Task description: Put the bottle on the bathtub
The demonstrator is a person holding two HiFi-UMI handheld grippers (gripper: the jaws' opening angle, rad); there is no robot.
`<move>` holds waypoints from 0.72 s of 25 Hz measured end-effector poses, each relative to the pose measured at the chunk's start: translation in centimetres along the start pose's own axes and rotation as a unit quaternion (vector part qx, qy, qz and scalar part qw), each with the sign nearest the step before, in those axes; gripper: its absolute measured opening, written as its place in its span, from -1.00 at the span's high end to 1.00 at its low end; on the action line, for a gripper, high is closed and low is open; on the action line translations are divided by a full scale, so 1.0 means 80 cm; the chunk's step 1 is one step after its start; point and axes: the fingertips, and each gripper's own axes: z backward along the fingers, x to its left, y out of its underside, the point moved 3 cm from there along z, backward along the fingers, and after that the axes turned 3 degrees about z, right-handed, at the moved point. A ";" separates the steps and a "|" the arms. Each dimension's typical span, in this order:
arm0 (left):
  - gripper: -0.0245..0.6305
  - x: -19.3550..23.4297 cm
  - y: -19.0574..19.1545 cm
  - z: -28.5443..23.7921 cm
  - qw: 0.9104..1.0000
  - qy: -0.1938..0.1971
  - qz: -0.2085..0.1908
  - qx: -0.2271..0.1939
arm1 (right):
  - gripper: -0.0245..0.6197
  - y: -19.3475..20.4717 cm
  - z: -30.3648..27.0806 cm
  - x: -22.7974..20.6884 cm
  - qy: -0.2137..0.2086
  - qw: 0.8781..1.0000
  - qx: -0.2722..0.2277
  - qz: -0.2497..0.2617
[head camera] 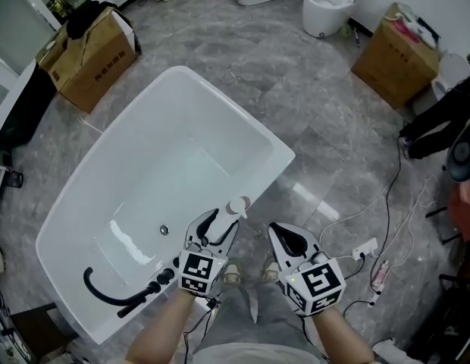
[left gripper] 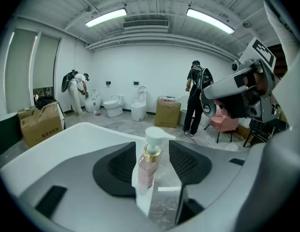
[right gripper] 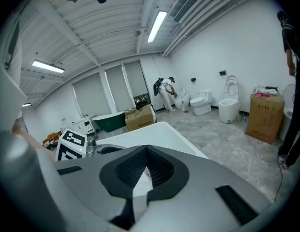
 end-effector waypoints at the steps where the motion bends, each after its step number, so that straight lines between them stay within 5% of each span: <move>1: 0.26 -0.002 -0.012 0.011 1.000 -0.004 0.001 -0.007 | 0.84 -0.008 0.008 0.005 0.000 1.000 -0.004 0.003; 15: 0.67 -0.025 -0.176 0.166 0.995 -0.038 -0.036 -0.090 | 0.84 -0.129 0.128 0.083 -0.006 0.996 -0.067 0.060; 18: 0.74 -0.038 -0.204 0.191 0.990 -0.044 -0.072 -0.117 | 0.84 -0.152 0.154 0.093 -0.006 0.994 -0.078 0.080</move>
